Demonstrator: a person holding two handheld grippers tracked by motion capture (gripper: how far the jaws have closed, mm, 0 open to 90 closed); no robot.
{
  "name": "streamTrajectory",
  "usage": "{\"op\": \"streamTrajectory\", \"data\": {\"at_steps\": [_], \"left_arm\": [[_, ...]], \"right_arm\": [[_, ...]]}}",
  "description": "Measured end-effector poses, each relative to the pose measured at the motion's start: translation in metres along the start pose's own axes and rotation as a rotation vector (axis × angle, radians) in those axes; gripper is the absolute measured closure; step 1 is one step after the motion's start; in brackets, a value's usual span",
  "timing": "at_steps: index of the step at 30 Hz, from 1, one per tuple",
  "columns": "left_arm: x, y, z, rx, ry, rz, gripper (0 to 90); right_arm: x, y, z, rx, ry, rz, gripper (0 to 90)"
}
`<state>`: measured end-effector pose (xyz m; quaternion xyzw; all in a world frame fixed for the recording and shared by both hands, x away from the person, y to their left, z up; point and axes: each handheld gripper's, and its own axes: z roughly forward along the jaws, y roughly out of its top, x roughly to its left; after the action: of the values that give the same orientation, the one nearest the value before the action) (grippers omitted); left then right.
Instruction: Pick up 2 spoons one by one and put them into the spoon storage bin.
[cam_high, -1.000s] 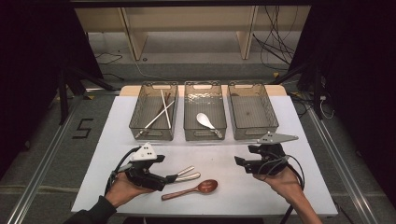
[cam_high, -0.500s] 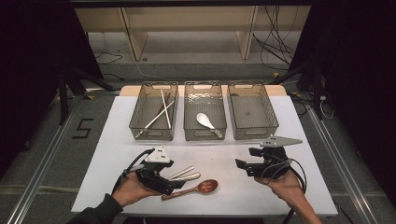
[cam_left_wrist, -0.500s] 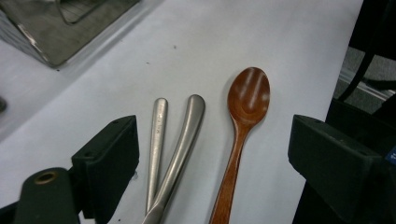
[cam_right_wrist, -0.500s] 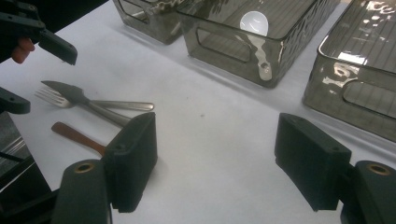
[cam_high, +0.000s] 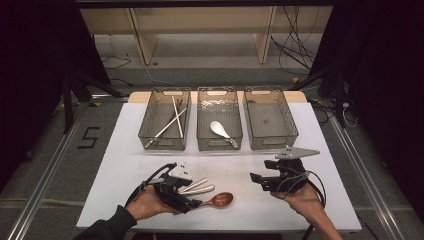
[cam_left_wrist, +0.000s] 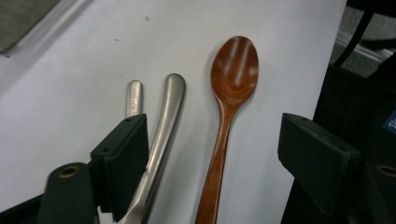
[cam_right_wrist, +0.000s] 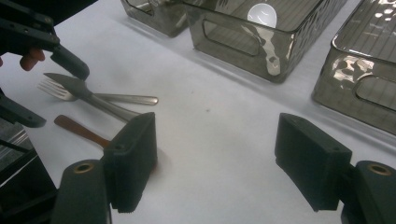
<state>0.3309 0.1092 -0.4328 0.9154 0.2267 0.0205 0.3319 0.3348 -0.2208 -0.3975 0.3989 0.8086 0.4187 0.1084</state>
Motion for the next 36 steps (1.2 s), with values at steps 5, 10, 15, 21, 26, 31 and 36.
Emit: {"op": "streamTrajectory", "data": {"at_steps": [5, 10, 15, 21, 26, 31, 36], "left_arm": [[-0.006, 0.002, 0.014, 0.07, -0.004, 0.052, 33.3], [-0.007, 0.003, 0.032, 0.149, -0.016, 0.073, 40.0], [-0.012, 0.006, 0.044, 0.194, -0.009, 0.109, 49.8], [-0.012, 0.009, 0.048, 0.209, -0.006, 0.122, 60.1], [-0.013, 0.009, 0.051, 0.237, 0.003, 0.154, 66.6], [-0.014, 0.01, 0.054, 0.246, 0.008, 0.162, 71.3], [-0.013, 0.011, 0.054, 0.258, 0.008, 0.178, 80.0]], "right_arm": [[0.001, 0.0, 0.0, 0.005, 0.002, -0.004, 30.5], [0.001, 0.0, 0.0, 0.005, 0.006, -0.006, 30.5], [0.001, 0.0, 0.001, 0.006, 0.007, -0.007, 30.5], [0.001, 0.0, 0.001, 0.008, 0.011, -0.009, 30.5], [0.002, 0.0, 0.001, 0.011, 0.011, -0.008, 30.6], [0.002, 0.0, 0.002, 0.014, 0.014, -0.01, 30.6], [0.002, 0.0, 0.002, 0.012, 0.012, -0.01, 30.7]]}}
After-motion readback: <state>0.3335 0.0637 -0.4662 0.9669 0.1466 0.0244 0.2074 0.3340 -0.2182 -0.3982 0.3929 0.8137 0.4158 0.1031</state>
